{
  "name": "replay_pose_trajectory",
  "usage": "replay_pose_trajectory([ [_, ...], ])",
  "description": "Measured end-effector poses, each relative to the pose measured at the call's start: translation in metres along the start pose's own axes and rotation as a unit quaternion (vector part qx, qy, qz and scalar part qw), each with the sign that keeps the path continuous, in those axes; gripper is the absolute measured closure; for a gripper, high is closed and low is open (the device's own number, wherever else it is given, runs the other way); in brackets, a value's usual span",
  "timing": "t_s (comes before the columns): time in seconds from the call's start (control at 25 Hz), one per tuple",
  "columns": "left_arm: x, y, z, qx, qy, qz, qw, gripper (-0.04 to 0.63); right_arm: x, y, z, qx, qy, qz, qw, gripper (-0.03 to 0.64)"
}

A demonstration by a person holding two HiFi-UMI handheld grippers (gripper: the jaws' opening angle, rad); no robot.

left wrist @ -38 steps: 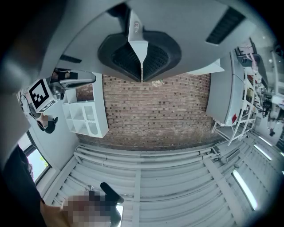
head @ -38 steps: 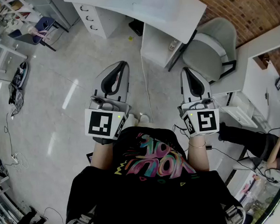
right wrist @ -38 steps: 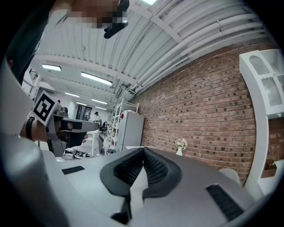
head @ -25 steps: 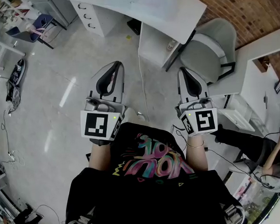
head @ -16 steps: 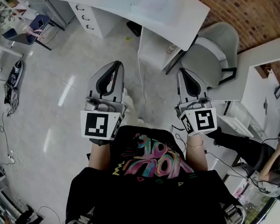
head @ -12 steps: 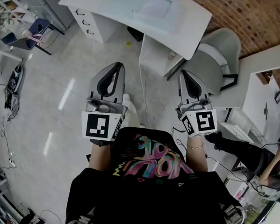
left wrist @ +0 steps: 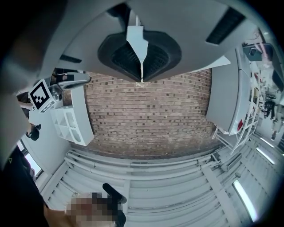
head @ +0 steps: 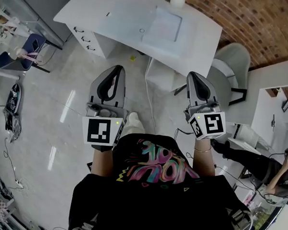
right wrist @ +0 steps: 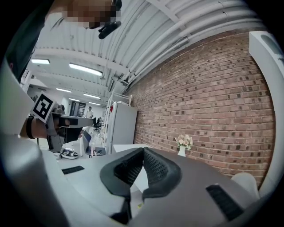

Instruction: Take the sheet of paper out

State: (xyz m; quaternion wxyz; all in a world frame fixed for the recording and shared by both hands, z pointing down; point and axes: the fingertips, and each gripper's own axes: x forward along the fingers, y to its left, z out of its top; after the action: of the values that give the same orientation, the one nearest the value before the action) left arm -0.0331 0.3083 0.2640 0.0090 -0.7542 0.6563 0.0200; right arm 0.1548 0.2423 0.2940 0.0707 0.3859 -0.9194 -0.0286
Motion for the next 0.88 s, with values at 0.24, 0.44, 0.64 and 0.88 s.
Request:
replay_pose_trajectory([
  [0.24,0.028,0.036,-0.007,-0.003,-0.001,-0.008,1.0000,0.563,0.044,0.000,-0.003,-0.004,0.006,-0.014,1.000,0.597],
  [0.44,0.040,0.059,-0.022,0.001,0.029,-0.016,0.9995,0.563,0.061,-0.005,-0.004,-0.001,0.013,-0.030,0.999,0.597],
  [0.64,0.066,0.071,-0.025,-0.014,0.025,-0.019,0.9994,0.563,0.081,-0.018,-0.013,0.002,0.030,-0.039,0.999,0.597],
  [0.88,0.112,0.091,-0.037,0.001,0.037,-0.025,0.9990,0.563,0.121,-0.046,-0.024,0.005,0.035,-0.047,0.998,0.597],
])
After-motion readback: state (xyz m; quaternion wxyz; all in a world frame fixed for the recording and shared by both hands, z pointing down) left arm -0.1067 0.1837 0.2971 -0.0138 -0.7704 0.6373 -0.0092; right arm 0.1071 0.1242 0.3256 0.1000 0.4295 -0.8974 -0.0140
